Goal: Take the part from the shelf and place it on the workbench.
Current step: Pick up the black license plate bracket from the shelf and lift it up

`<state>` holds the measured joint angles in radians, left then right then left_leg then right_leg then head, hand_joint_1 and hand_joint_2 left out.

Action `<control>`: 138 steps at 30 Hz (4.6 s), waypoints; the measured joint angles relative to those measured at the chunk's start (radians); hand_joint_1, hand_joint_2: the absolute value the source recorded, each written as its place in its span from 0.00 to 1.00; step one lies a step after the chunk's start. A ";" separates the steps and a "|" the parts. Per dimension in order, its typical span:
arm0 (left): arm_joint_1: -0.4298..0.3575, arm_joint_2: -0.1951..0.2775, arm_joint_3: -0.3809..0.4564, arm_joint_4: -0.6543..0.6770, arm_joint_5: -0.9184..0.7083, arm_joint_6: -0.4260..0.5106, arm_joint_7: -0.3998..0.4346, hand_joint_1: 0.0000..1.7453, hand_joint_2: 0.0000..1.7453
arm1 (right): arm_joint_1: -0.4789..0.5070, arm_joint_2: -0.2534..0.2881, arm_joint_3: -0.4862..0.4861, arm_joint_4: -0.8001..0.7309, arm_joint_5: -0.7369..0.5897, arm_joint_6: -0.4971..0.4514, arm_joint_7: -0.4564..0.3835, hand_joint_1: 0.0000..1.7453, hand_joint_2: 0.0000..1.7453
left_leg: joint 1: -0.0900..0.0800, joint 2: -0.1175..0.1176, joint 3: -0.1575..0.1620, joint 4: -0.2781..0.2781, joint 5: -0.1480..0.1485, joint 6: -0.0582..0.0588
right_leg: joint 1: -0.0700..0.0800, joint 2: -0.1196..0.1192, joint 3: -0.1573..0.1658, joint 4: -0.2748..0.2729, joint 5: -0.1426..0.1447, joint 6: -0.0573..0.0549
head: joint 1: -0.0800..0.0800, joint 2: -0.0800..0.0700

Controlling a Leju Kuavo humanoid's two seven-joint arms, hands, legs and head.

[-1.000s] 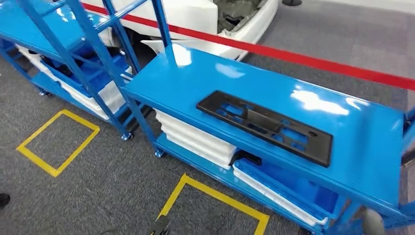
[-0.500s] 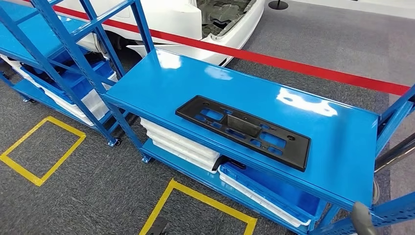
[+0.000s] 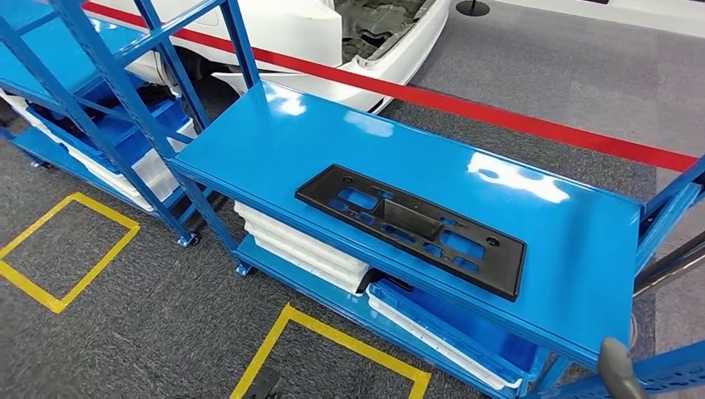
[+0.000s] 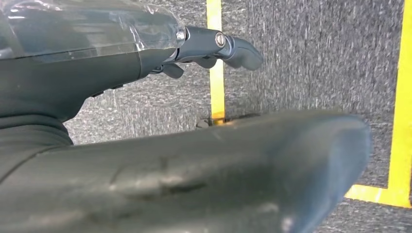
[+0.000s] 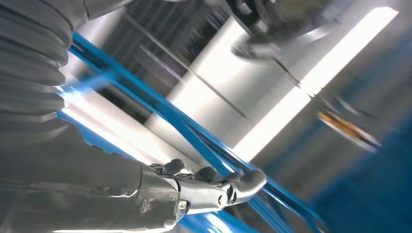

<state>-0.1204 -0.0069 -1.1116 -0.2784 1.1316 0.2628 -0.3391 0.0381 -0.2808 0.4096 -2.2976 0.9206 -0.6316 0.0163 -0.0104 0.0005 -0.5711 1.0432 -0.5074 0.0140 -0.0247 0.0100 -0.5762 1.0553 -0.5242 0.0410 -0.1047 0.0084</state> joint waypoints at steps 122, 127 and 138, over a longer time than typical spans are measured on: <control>-0.027 -0.001 0.009 0.012 -0.054 -0.036 0.078 0.00 0.00 | -0.368 -0.348 0.118 0.470 -0.518 0.616 0.520 0.00 1.00 | -0.002 -0.005 -0.004 -0.007 0.001 0.005 | 0.028 -0.008 0.007 -0.022 0.005 -0.045 | -0.014 0.000; -0.036 -0.001 0.008 0.009 -0.066 -0.034 0.090 0.00 0.00 | -0.396 -0.311 0.137 0.560 -0.573 0.525 0.431 0.00 1.00 | -0.002 -0.005 -0.004 -0.007 0.001 0.005 | 0.028 -0.008 0.007 -0.022 0.005 -0.045 | -0.014 0.000; -0.045 -0.001 0.008 0.004 -0.083 -0.035 0.096 0.00 0.00 | -0.538 -0.175 0.231 0.821 -0.718 0.495 0.212 0.00 1.00 | -0.002 -0.005 -0.003 -0.007 0.001 0.005 | 0.028 -0.008 0.007 -0.021 0.005 -0.045 | -0.014 0.000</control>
<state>-0.1654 -0.0076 -1.1036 -0.2747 1.0484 0.2276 -0.2430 -0.5000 -0.4556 0.6406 -1.4766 0.2023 -0.1364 0.2282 -0.0119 -0.0048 -0.5745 1.0362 -0.5060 0.0186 0.0037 0.0018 -0.5689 1.0342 -0.5192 -0.0042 -0.1184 0.0084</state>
